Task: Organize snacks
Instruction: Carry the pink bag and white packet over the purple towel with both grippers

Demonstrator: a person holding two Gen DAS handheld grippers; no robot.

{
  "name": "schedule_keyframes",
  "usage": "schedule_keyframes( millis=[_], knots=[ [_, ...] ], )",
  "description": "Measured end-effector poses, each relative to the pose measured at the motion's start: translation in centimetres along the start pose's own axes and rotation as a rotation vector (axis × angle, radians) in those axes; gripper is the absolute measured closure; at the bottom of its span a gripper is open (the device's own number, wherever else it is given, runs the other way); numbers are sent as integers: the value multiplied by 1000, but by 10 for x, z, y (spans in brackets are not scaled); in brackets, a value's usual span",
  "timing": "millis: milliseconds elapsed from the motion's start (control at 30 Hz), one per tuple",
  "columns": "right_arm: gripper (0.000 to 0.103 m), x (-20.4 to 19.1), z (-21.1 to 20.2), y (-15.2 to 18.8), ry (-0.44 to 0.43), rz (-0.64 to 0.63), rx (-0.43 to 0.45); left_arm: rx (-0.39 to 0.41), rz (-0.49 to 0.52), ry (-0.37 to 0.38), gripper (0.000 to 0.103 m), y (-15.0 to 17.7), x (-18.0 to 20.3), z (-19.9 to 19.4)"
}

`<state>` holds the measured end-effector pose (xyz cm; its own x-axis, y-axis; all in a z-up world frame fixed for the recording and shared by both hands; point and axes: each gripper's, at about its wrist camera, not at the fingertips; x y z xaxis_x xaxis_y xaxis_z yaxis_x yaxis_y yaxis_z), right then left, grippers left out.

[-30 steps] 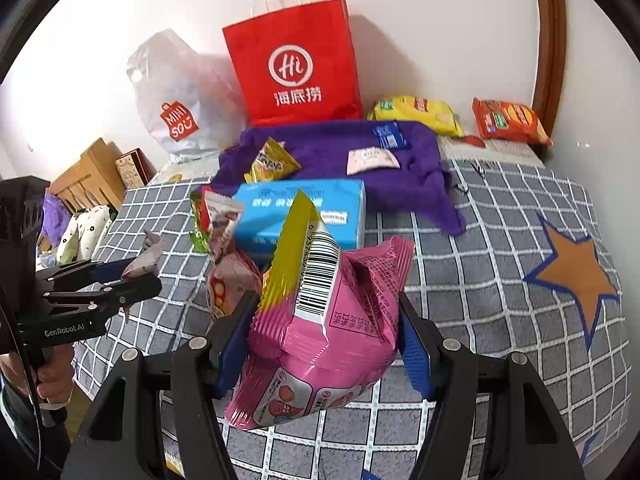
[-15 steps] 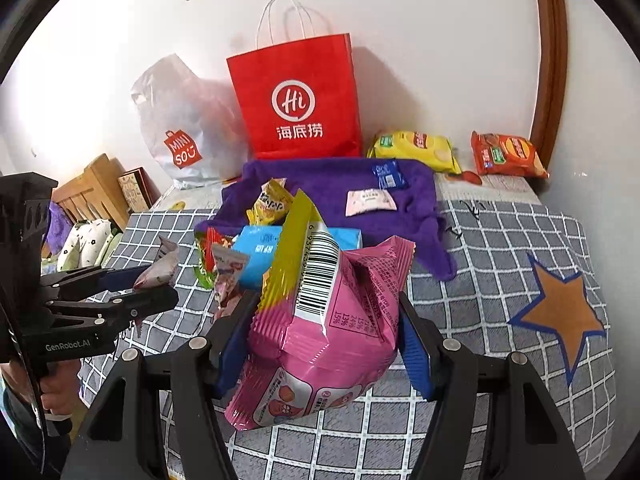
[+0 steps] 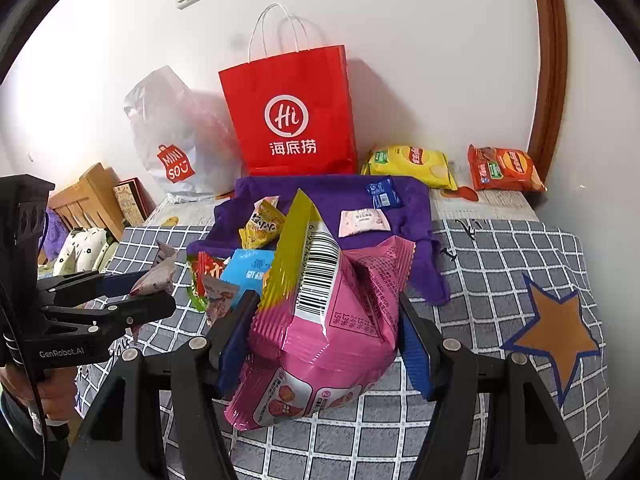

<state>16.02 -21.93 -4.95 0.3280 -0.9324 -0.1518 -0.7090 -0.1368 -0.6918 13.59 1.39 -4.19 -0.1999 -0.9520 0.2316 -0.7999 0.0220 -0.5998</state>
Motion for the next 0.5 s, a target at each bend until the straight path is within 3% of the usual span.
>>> schedule_keyframes(
  millis=[500],
  knots=[
    [38,3,10,-22,7,1,29,23,-13,4,49,-25,-9,3]
  ],
)
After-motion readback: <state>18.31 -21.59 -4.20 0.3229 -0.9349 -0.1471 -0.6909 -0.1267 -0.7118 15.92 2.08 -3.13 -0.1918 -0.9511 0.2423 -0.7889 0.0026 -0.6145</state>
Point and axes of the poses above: each gripper's, at about its wrist camera, not at the fingertips, and z roughly the way its jaws point, x to its right, y to its underside, and after that the axes turned 1 degree about -x, right-handed
